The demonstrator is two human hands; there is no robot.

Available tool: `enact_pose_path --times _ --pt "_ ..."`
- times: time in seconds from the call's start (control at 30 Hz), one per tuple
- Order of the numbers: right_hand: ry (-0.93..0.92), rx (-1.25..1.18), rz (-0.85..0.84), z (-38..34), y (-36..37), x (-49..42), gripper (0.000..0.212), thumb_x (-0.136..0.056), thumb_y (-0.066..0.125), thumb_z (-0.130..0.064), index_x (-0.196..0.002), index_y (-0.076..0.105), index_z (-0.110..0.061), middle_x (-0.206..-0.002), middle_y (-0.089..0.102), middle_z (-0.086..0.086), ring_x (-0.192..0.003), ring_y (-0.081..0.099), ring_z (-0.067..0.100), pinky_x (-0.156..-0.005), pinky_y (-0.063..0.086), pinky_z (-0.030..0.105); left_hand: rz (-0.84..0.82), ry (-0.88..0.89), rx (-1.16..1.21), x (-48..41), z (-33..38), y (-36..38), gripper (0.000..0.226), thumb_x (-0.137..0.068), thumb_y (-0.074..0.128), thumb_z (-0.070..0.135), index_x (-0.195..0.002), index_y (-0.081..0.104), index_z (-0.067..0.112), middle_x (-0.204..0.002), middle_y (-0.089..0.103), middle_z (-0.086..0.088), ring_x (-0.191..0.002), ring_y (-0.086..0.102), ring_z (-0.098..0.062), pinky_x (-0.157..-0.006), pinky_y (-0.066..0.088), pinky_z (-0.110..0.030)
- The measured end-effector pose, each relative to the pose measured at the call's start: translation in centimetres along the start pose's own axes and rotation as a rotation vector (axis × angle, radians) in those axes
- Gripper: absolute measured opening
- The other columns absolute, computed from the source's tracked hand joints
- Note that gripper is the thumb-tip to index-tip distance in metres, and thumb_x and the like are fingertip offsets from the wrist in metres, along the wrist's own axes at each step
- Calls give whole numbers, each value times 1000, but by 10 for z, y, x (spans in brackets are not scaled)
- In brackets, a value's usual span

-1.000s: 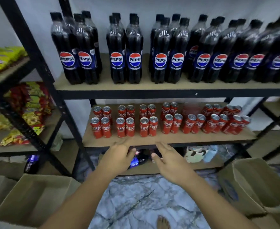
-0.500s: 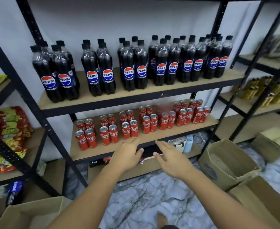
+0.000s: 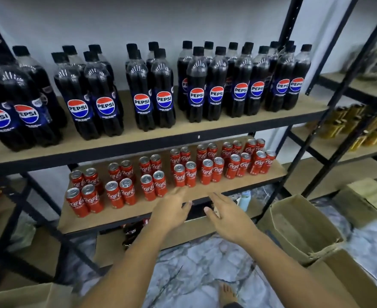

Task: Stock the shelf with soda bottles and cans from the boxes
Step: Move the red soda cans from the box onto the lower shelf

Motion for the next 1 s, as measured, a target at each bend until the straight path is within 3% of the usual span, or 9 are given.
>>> enact_pose_path --times 0.1,0.2,0.37,0.47,0.53,0.67,0.73,0.9,1.0 --pt "-30 -9 -70 22 -5 -44 57 -105 42 -46 -153 38 -16 -153 45 3 -135 45 22 -111 37 33 -1 -93 -11 -37 -2 10 59 -103 52 37 -157 33 23 -159 40 -2 -142 41 -23 -113 38 -36" --pt "-79 -69 -117 40 -11 -84 52 -104 49 -39 -150 43 -16 -149 49 2 -135 47 23 -110 38 31 -11 -207 7 -64 -5 19 60 -102 55 37 -157 34 22 -156 44 -5 -140 45 -25 -112 41 -37" --pt "-117 -155 -183 72 15 -163 58 -97 49 -47 -149 43 -23 -148 52 -1 -132 52 22 -109 44 40 57 -359 61 -110 -29 34 56 -98 63 27 -150 43 20 -145 55 -6 -128 55 -25 -99 43 -30" --pt "-115 -186 -119 88 44 -209 59 -97 55 -40 -152 39 -25 -146 52 -1 -129 54 22 -105 47 41 73 -398 61 -146 -63 53 57 -94 67 32 -146 45 30 -131 63 -1 -117 61 -23 -83 44 -28" --pt "-99 -179 -59 96 61 -239 62 -98 58 -36 -154 32 -29 -150 46 -2 -130 53 24 -104 49 44 72 -394 57 -172 -85 68 62 -91 68 37 -146 41 37 -126 65 0 -111 65 -25 -85 49 -32" --pt "-66 -128 -13 105 85 -283 71 -98 60 -34 -158 23 -27 -156 37 7 -132 52 32 -103 49 48 94 -342 79 -211 -110 84 82 -87 75 34 -155 29 37 -146 50 -5 -122 60 -26 -103 50 -45" --pt "-69 -100 -26 111 108 -302 75 -98 60 -33 -160 19 -26 -150 43 13 -128 54 34 -101 49 46 70 -314 30 -229 -125 103 85 -86 76 36 -156 27 38 -149 49 -6 -126 57 -28 -105 48 -46" --pt "-75 -84 -34 118 118 -320 75 -94 61 -17 -158 24 -29 -130 56 16 -114 60 34 -93 48 37 135 -222 -8 -248 -132 107 50 -88 76 30 -133 54 26 -127 64 -6 -112 63 -28 -94 51 -41" --pt "-91 -100 -39 120 120 -319 75 -93 62 -12 -157 26 -30 -129 56 11 -105 61 22 -91 45 30 146 -201 20 -246 -138 110 49 -88 77 29 -132 56 27 -128 65 -4 -114 62 -25 -95 49 -36"
Point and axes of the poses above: each hand's wrist, its own x-axis away from the middle knuckle, its own y-axis out of the palm, z = x × y, the point moved 5 cm from there along -x, towards the middle knuckle
